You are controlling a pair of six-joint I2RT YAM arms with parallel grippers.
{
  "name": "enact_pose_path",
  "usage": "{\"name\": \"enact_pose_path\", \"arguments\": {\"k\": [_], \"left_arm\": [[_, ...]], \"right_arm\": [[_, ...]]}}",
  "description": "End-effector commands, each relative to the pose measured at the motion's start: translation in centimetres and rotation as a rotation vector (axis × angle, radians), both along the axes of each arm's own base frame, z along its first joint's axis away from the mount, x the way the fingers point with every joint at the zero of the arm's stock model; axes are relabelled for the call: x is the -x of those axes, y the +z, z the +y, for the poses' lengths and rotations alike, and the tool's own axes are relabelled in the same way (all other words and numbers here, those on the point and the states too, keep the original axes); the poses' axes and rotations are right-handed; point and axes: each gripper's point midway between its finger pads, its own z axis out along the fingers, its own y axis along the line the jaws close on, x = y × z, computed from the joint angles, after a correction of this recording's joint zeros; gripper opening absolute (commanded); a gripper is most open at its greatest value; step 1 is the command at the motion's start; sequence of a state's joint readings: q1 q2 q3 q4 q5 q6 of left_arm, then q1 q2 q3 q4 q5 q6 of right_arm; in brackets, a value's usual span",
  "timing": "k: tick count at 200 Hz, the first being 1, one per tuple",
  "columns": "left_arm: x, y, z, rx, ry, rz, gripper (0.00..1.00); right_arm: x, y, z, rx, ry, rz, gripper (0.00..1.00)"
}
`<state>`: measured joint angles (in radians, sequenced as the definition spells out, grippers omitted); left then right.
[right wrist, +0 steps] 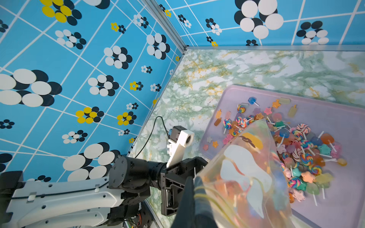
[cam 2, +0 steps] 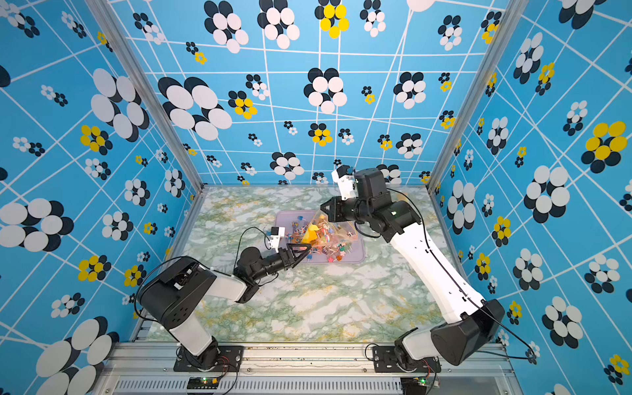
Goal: Pour candies out of the ziploc bag
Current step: 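Pick up the ziploc bag from the center of the board, then pour the candies out of the ziploc bag onto the tray.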
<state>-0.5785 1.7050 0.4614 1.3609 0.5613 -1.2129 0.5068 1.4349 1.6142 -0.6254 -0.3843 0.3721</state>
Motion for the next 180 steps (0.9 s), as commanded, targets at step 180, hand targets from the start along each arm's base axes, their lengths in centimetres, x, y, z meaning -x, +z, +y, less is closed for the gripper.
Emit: {"name": "enact_pose_path", "arguments": {"k": [180], "left_arm": [[-2.0,5.6,4.0,0.091,0.054,-0.111,1.0]], "right_arm": [[0.4,6.4,4.0,-0.057,0.133,-0.176,0.0]]}}
